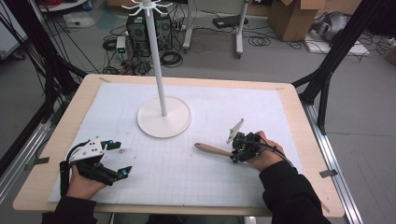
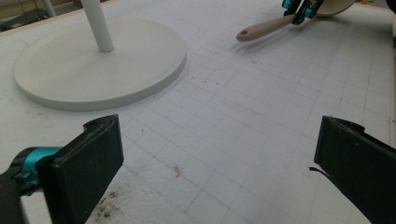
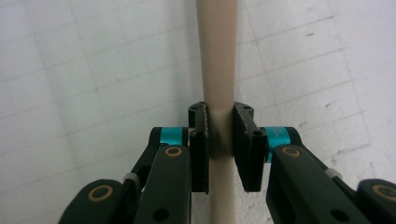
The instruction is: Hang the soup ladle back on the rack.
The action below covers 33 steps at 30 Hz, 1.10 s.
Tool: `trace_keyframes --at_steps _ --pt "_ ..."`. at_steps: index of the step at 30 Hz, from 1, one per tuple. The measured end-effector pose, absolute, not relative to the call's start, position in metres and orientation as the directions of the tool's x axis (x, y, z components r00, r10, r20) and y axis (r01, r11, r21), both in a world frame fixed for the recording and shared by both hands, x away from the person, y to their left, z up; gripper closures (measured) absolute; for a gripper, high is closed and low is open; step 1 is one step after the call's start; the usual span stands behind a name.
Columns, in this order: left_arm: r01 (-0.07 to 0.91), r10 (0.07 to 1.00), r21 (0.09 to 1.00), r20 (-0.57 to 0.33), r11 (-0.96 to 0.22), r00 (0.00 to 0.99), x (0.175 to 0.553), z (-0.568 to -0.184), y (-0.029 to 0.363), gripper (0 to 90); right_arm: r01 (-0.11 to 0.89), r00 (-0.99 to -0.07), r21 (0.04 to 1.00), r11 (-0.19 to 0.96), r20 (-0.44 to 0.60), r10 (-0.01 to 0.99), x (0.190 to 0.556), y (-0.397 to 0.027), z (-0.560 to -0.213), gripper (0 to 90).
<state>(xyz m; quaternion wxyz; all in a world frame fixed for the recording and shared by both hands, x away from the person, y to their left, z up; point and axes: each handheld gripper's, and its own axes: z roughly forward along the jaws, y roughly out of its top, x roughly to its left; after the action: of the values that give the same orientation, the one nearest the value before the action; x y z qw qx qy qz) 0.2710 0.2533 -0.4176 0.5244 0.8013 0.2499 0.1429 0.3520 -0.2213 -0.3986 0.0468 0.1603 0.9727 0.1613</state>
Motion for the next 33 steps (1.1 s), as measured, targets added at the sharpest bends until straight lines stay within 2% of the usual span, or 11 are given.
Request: trace_keyframes --at_steps 8,9,13,23,33 --pt "0.246 0.547 0.912 -0.029 -0.328 0.837 0.271 -0.417 0.253 1.7 0.327 -0.929 0.502 0.801 0.014 0.370 0.348 -0.244 -0.372 77.8" --pt "0.246 0.547 0.912 -0.029 -0.328 0.837 0.271 -0.416 0.254 1.7 0.327 -0.929 0.502 0.801 0.014 0.370 0.348 -0.244 -0.372 77.8" --pt "0.245 0.549 0.914 -0.029 -0.325 0.836 0.271 -0.416 0.254 1.7 0.323 -0.921 0.611 0.723 0.028 0.389 0.345 -0.256 -0.352 77.8" --pt "0.231 0.549 0.920 -0.021 -0.316 0.836 0.270 -0.410 0.256 1.7 0.268 -0.923 0.670 0.692 -0.028 0.384 0.346 -0.253 -0.317 77.7" --pt "0.219 0.557 0.929 -0.017 -0.298 0.831 0.268 -0.403 0.260 1.7 0.263 -0.923 0.708 0.656 -0.015 0.385 0.351 -0.251 -0.306 77.7"
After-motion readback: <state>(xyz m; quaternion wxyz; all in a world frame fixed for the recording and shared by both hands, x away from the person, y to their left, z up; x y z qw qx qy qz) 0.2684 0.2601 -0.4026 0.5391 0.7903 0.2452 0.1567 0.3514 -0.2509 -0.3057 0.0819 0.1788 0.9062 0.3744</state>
